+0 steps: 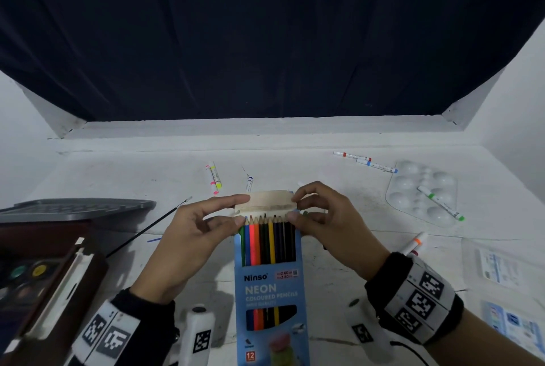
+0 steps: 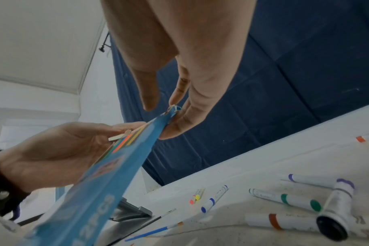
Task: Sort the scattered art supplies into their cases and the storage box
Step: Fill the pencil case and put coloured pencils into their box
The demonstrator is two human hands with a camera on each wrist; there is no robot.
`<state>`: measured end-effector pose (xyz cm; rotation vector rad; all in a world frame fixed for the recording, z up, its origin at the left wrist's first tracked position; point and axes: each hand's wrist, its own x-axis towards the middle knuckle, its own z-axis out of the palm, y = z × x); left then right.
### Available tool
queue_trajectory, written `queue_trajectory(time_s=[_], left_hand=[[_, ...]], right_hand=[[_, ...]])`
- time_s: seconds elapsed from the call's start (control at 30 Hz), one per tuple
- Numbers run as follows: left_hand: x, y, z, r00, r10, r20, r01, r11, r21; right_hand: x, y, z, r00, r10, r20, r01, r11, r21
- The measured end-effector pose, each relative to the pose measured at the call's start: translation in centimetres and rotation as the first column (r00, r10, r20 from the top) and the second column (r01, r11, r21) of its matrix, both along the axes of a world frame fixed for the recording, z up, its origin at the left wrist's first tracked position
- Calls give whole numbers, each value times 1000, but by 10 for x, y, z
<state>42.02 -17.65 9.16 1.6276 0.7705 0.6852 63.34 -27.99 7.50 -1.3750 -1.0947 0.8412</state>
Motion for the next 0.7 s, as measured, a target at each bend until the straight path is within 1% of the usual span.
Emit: queue_trajectory(time_s=[0.07, 0.2, 0.27, 0.33, 0.4, 0.47, 0.53, 0.6, 0.7], left_hand=[[-3, 1, 1, 1000, -16, 12, 17, 1000, -20], [-5, 5, -4, 998, 4, 68, 0, 998, -62], [-5, 6, -6, 997, 16, 77, -11, 998, -61], [-5, 7, -8, 997, 23, 73, -20, 999, -38], [-4, 9, -10, 997, 28, 74, -26, 999, -20], [-3, 11, -12, 998, 34, 46, -34, 999, -7], [-2, 13, -14, 999, 32, -1, -32, 998, 47], [-3, 14, -15, 999, 15, -47, -10, 995, 99], [-2, 13, -13, 999, -7, -53, 12, 995, 95]], right_hand=[[1, -2, 0, 1000, -13, -2, 13, 999, 29], [-1, -5, 0, 1000, 9, 3, -9, 1000, 22], [-2, -6, 2, 999, 0, -46, 1, 1000, 29], [-1, -6, 2, 992, 6, -124, -3, 1000, 24], [-1, -5, 0, 983, 14, -184, -18, 1000, -23], [-2, -3, -4, 979, 25, -203, -37, 998, -55], [-4, -1, -7, 982, 44, -181, -56, 996, -63], [-5, 1, -6, 992, 55, -115, -63, 996, -69], [-6, 3, -3, 995, 60, -79, -66, 995, -74]])
